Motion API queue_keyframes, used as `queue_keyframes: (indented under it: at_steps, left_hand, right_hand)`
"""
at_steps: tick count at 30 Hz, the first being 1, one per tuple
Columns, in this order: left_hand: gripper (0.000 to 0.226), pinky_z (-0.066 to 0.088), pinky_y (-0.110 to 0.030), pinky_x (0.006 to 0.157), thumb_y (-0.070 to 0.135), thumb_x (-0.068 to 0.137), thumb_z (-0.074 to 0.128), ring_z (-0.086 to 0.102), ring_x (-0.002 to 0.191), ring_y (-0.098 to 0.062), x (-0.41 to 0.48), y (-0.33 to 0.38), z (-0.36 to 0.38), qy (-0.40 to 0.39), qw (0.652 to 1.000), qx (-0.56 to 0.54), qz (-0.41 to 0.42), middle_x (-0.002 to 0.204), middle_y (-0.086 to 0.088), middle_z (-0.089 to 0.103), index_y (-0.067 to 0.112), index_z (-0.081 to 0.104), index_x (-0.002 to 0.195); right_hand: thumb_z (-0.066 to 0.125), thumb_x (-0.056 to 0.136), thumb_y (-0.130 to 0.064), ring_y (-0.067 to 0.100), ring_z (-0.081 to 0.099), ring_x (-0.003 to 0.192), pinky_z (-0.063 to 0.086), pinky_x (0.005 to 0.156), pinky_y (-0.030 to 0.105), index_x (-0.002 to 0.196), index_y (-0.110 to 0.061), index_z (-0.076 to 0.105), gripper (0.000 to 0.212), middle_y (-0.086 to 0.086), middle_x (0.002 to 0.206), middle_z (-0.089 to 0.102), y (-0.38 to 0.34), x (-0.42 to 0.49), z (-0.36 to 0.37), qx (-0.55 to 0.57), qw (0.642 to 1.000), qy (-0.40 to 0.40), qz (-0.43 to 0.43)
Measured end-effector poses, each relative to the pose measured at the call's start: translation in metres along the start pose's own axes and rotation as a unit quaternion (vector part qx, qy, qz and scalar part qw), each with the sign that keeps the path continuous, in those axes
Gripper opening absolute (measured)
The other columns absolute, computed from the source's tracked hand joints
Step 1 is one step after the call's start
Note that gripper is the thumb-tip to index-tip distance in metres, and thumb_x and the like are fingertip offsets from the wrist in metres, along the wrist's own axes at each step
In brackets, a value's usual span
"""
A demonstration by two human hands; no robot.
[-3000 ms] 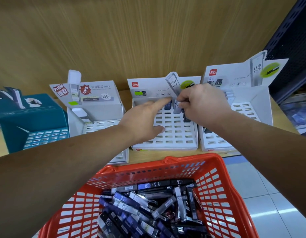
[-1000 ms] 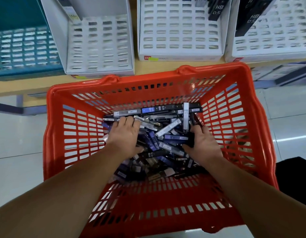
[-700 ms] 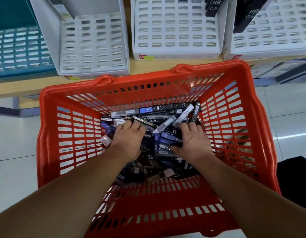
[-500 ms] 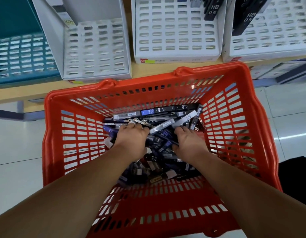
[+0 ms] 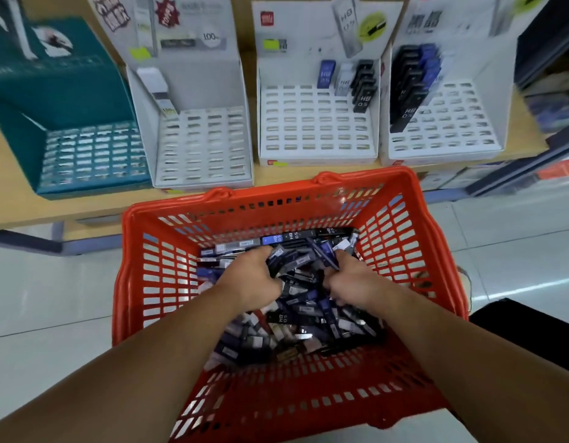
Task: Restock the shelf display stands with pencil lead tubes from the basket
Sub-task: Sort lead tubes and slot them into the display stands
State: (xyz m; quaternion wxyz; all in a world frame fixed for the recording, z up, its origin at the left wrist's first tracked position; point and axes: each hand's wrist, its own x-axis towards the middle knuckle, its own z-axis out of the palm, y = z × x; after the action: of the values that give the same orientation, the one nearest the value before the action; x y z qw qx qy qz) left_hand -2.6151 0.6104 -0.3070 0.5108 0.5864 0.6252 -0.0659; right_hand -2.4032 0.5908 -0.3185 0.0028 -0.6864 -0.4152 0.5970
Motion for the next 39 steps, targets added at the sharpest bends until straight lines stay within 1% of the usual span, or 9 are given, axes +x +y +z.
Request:
queue_keyframes:
  at_steps: [2,5,12,16,20,27,34,37,39]
  left_hand:
    - [0.051,0.042,-0.03,0.052,0.012,0.093,0.066,0.055,0.059,-0.021,-0.009,0.014,-0.005,-0.013,0.999,-0.051,0.008,0.08,-0.023,0.067,0.01,0.05,0.142]
    - [0.011,0.048,-0.029,0.05,0.019,0.089,0.073,0.06,0.056,-0.021,-0.032,0.034,-0.018,0.032,0.997,-0.065,0.039,0.073,-0.013,0.068,0.012,0.067,0.093]
    - [0.031,0.037,-0.019,0.047,0.027,0.088,0.078,0.049,0.045,-0.009,-0.096,0.072,-0.063,0.06,0.992,-0.074,0.084,0.056,0.006,0.054,0.021,0.057,0.067]
    - [0.024,0.046,-0.029,0.063,0.031,0.079,0.081,0.058,0.056,-0.017,-0.132,0.098,-0.09,0.05,0.991,-0.074,0.102,0.063,0.0,0.062,0.018,0.062,0.074]
    - [0.026,0.049,-0.031,0.06,0.038,0.084,0.081,0.061,0.054,-0.018,-0.164,0.131,-0.117,0.073,0.98,-0.103,0.154,0.061,-0.001,0.067,0.016,0.068,0.077]
    - [0.025,0.046,-0.034,0.06,0.038,0.092,0.076,0.055,0.05,-0.02,-0.179,0.182,-0.146,0.151,0.923,-0.296,0.193,0.072,-0.006,0.069,0.014,0.069,0.088]
    - [0.021,0.043,-0.029,0.053,0.029,0.091,0.078,0.05,0.05,-0.021,-0.14,0.207,-0.127,0.095,0.92,-0.343,0.163,0.073,-0.009,0.067,0.012,0.069,0.083]
    - [0.017,0.042,-0.029,0.053,0.027,0.091,0.078,0.049,0.049,-0.019,-0.128,0.219,-0.126,0.076,0.906,-0.382,0.165,0.076,-0.005,0.067,0.011,0.072,0.091]
    - [0.016,0.042,-0.027,0.051,0.027,0.09,0.079,0.047,0.047,-0.017,-0.121,0.226,-0.127,0.069,0.903,-0.392,0.163,0.066,-0.002,0.064,0.012,0.073,0.094]
  right_hand:
    - [0.05,0.106,-0.016,0.022,0.052,0.074,0.052,0.059,0.035,0.127,-0.019,0.05,0.021,0.014,0.096,0.058,-0.013,-0.014,-0.006,0.092,0.996,-0.016,0.013]
    - [0.052,0.108,-0.025,0.016,0.046,0.059,0.042,0.047,0.028,0.119,-0.012,0.053,0.017,0.006,0.081,0.049,-0.038,-0.048,-0.016,0.107,0.994,-0.029,-0.014]
    - [0.054,0.104,-0.049,0.016,0.038,0.053,0.037,0.048,0.027,0.091,-0.018,0.051,0.034,0.004,0.07,0.04,-0.09,-0.128,-0.042,0.008,0.996,0.011,-0.088]
    - [0.057,0.101,-0.055,0.015,0.038,0.045,0.035,0.044,0.025,0.085,-0.015,0.048,0.044,0.004,0.061,0.041,-0.115,-0.175,-0.062,0.006,0.993,0.047,-0.112]
    - [0.063,0.096,-0.058,0.015,0.041,0.039,0.036,0.047,0.025,0.073,-0.01,0.049,0.055,0.001,0.046,0.045,-0.142,-0.227,-0.089,-0.061,0.992,0.022,-0.11]
    - [0.062,0.098,-0.056,0.015,0.033,0.043,0.032,0.047,0.025,0.079,-0.013,0.047,0.049,-0.003,0.051,0.038,-0.154,-0.245,-0.113,-0.069,0.989,0.018,-0.129]
    - [0.059,0.1,-0.055,0.013,0.036,0.044,0.044,0.052,0.031,0.092,-0.029,0.054,0.027,-0.003,0.056,0.04,-0.148,-0.222,-0.126,-0.027,0.982,-0.024,-0.183]
    - [0.056,0.102,-0.056,0.014,0.038,0.046,0.051,0.059,0.037,0.07,-0.045,0.068,0.035,-0.004,0.052,0.043,-0.15,-0.221,-0.134,-0.014,0.979,-0.048,-0.2]
    - [0.056,0.101,-0.056,0.016,0.04,0.047,0.051,0.061,0.038,0.06,-0.04,0.066,0.045,-0.003,0.053,0.048,-0.151,-0.217,-0.138,-0.007,0.977,-0.049,-0.206]
